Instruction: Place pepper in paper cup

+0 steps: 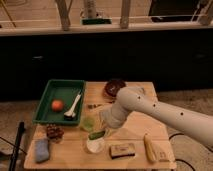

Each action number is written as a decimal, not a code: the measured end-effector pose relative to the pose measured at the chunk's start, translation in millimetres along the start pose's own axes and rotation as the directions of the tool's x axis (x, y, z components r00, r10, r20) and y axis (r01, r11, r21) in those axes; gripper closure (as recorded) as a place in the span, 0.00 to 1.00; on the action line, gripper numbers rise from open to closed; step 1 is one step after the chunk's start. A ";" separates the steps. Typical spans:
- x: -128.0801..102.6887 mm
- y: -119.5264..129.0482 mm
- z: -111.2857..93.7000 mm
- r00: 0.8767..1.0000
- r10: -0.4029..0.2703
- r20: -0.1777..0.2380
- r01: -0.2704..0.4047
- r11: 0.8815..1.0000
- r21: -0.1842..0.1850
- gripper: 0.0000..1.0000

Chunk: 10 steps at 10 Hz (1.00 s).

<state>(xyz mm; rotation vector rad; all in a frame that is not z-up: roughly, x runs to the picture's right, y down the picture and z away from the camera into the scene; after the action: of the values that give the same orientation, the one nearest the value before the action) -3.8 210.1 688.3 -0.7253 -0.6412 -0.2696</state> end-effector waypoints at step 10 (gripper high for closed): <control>-36.5 5.8 6.0 0.963 -0.270 -0.014 0.268 0.959 -0.098 1.00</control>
<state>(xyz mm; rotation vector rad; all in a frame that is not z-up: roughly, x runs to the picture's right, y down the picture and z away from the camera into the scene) -32.3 218.9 665.7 -0.7240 -0.7051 -0.5635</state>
